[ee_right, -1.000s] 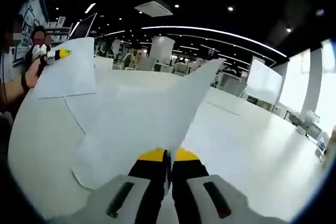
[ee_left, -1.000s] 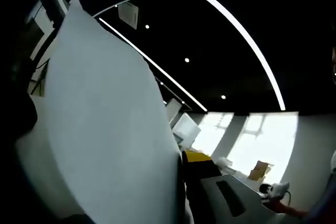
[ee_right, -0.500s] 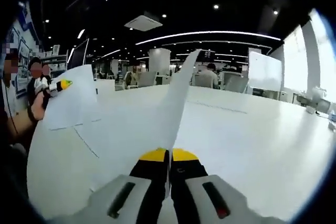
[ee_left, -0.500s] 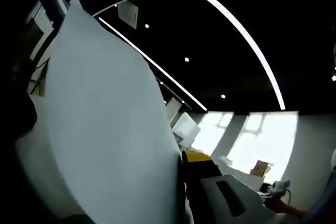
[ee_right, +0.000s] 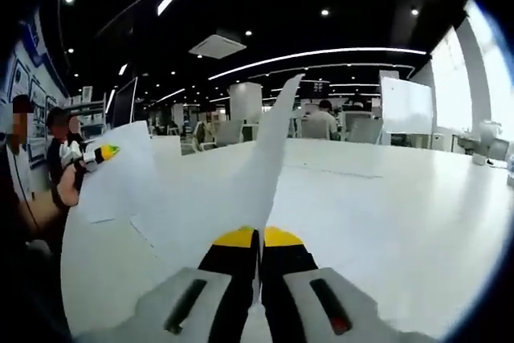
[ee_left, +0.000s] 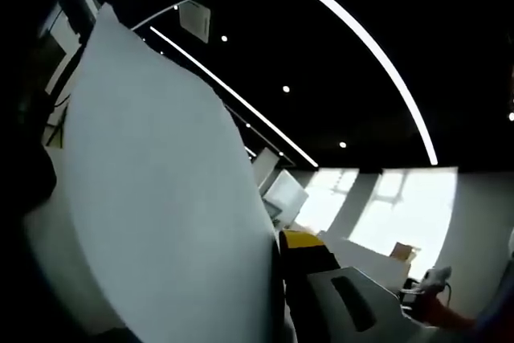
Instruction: Organize the stack of printing papers by aligning and flattening the scattered papers on the table
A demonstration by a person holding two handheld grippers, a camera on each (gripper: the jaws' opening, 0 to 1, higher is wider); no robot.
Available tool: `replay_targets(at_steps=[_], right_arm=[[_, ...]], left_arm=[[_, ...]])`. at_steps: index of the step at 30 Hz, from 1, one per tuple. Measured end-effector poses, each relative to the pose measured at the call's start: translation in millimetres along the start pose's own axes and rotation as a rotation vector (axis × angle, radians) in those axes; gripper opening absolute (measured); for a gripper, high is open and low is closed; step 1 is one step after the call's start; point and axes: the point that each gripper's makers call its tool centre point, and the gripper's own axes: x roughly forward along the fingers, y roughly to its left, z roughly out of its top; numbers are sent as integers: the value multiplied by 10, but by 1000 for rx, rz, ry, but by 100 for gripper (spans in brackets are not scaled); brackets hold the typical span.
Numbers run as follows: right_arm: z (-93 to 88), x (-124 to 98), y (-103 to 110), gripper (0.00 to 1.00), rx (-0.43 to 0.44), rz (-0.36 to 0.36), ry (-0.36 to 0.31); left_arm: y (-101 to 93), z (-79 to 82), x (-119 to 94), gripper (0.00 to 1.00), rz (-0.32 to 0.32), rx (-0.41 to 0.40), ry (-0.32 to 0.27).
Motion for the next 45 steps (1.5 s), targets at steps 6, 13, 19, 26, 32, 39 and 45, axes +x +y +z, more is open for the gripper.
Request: replay_targets(at_steps=[6, 13, 19, 26, 32, 39, 45], right_arm=[[242, -15, 138, 0, 5, 27, -50], [393, -12, 266, 0, 26, 65, -89], [456, 4, 350, 0, 73, 106, -102], [588, -4, 416, 0, 95, 134, -123], [745, -9, 519, 0, 94, 167, -150], [887, 0, 643, 0, 103, 213, -180], [1038, 61, 900, 0, 118, 287, -224]], left_arm=[[3, -6, 1, 8, 1, 3, 4], [0, -10, 2, 9, -2, 0, 5], [0, -9, 3, 9, -3, -2, 5], [-4, -5, 1, 9, -5, -3, 5], [-8, -6, 0, 9, -5, -2, 6], [-14, -9, 3, 9, -4, -1, 8], [-1, -8, 5, 9, -1, -7, 9]])
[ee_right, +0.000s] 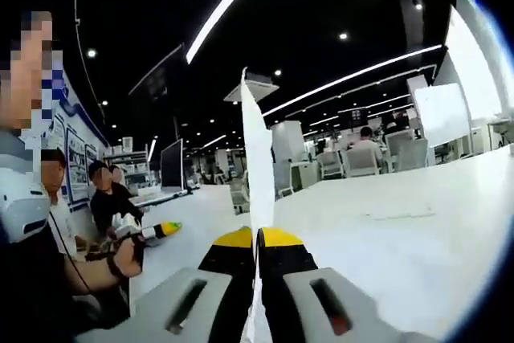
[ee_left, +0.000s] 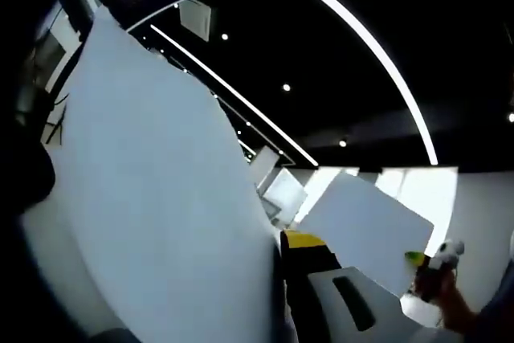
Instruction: Organize the stack of printing papers by aligning and flattening the scattered papers on the table
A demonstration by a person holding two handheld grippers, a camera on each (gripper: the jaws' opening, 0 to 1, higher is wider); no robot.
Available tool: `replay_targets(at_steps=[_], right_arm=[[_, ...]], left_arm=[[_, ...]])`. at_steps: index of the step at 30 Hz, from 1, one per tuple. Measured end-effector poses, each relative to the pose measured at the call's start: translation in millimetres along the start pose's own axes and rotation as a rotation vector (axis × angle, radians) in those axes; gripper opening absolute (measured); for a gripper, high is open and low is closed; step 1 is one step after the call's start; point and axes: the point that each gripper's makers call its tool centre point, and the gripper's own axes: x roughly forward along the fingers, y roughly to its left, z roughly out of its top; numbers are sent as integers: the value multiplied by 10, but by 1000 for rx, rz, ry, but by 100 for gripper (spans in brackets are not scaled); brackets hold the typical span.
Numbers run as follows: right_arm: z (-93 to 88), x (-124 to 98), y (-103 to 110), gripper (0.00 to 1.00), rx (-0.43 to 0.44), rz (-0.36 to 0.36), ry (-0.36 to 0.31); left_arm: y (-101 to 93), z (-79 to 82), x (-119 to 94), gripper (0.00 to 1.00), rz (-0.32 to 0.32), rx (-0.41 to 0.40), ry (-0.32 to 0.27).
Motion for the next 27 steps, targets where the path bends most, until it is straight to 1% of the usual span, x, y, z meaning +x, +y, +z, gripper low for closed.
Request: replay_targets(at_steps=[4, 8, 11, 13, 16, 22, 24, 26, 27], right_arm=[[23, 62, 112, 0, -25, 19, -1], [68, 77, 170, 0, -12, 41, -13], [132, 71, 207, 0, 10, 58, -37], [210, 78, 291, 0, 49, 96, -69], [236, 116, 397, 0, 77, 141, -75], [186, 204, 554, 0, 46, 173, -51], [205, 223, 595, 0, 40, 196, -51], [180, 249, 683, 0, -2, 230, -40], [148, 264, 700, 0, -15, 228, -26]], left_arm=[[4, 5, -3, 9, 1, -2, -2], [8, 10, -5, 9, 1, -4, -4], [12, 15, -7, 9, 1, -4, -5], [13, 14, -6, 9, 1, -4, -4], [18, 16, -5, 9, 0, -2, -3], [30, 25, -6, 9, 1, -4, -4], [31, 26, -5, 9, 0, -4, -3], [28, 26, -6, 9, 0, -4, -3], [28, 26, -6, 9, 0, -4, -3]])
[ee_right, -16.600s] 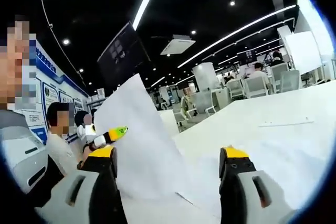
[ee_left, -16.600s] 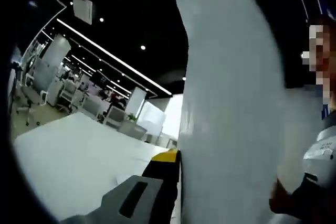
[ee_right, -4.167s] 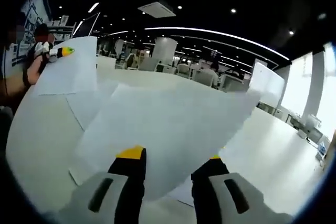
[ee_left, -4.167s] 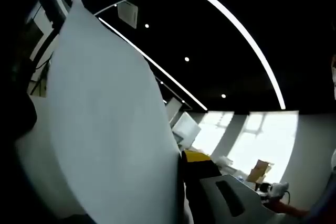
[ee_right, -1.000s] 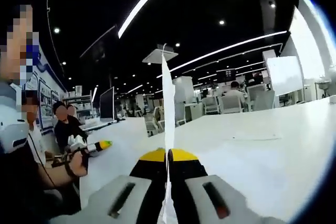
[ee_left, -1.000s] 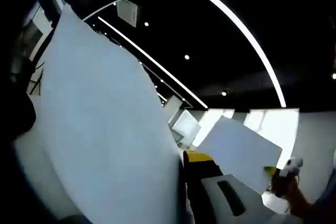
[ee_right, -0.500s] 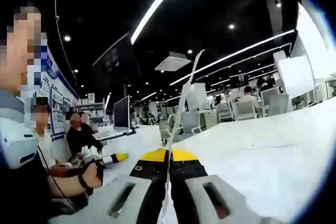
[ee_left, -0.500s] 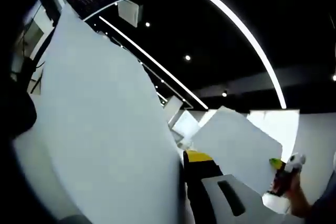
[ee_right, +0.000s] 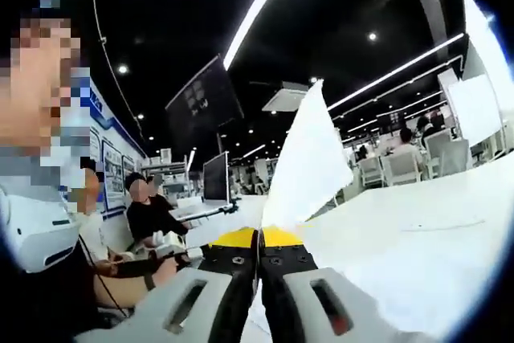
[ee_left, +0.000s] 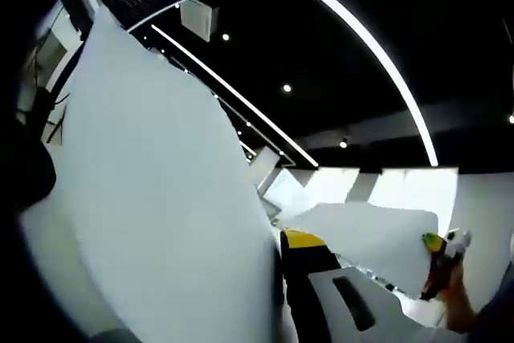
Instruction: Organize the stack of printing papers by aligning and flattening the scattered papers on the table
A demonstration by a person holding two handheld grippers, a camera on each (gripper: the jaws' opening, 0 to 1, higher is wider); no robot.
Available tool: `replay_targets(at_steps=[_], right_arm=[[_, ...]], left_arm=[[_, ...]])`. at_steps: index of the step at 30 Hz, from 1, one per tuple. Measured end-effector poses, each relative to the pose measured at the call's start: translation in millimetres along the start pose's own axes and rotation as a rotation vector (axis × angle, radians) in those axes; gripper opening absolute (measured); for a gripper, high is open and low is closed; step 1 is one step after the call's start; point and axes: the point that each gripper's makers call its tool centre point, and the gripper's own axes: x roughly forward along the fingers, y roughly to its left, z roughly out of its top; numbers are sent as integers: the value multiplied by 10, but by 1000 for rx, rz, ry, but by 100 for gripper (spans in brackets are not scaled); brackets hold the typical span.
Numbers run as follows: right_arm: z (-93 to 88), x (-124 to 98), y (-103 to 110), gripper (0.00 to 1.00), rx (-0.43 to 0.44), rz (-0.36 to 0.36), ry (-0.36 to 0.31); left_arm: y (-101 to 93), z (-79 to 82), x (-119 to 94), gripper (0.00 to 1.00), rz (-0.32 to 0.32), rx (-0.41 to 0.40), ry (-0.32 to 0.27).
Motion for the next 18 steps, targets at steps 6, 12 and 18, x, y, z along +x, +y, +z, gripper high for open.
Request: replay_targets(at_steps=[6, 12, 18], right_arm=[[-97, 91, 114, 0, -54, 13, 38], [-46, 219, 238, 0, -77, 49, 36], [137, 381, 527, 0, -111, 138, 1]], left_arm=[[7, 6, -3, 9, -1, -2, -1], [6, 9, -10, 9, -2, -2, -1], [5, 13, -15, 9, -2, -3, -2]])
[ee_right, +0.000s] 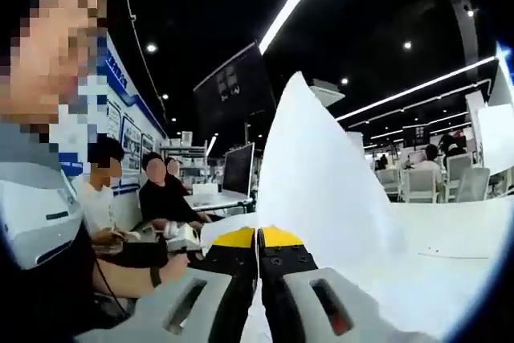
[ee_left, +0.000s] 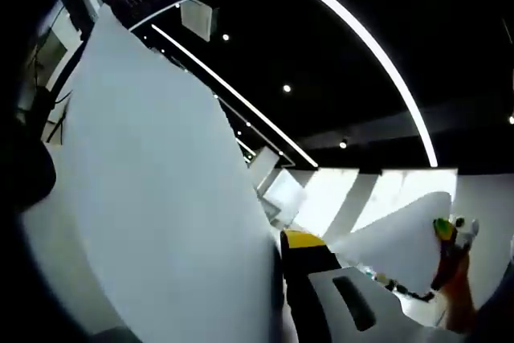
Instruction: Organize the stack of printing papers by aligning and flattening the scattered papers on the table
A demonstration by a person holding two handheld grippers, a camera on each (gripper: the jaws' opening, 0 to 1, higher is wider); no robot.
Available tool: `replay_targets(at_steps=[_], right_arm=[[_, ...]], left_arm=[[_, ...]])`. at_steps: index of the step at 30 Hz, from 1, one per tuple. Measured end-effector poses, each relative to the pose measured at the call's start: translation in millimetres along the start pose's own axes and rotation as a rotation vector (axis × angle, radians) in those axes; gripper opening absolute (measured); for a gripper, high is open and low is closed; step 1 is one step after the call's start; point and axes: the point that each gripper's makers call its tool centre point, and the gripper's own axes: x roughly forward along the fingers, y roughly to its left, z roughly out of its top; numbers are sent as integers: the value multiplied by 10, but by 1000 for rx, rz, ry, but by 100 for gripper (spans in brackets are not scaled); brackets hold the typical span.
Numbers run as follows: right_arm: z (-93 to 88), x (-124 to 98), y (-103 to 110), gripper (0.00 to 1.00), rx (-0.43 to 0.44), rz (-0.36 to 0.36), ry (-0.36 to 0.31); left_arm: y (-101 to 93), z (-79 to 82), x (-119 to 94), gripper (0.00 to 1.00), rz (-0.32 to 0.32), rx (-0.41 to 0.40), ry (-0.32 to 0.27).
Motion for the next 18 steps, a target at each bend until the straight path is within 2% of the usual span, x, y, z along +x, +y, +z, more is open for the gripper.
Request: replay_targets(at_steps=[4, 5, 8, 12, 16, 18], right_arm=[[136, 79, 264, 0, -59, 93, -35], [174, 89, 357, 0, -98, 123, -48], [170, 97, 525, 0, -159, 177, -50], [131, 91, 561, 0, -166, 192, -45], [-127, 111, 173, 0, -148, 40, 47], [-223, 116, -51, 0, -109, -32, 45]], left_arm=[[-1, 3, -2, 9, 1, -2, -2], [1, 5, -3, 9, 1, -2, -3], [1, 6, -5, 9, 1, -2, -3], [-3, 4, -7, 9, 0, -3, -4], [-3, 5, -9, 9, -1, -5, -6], [3, 4, -11, 9, 1, -4, -5]])
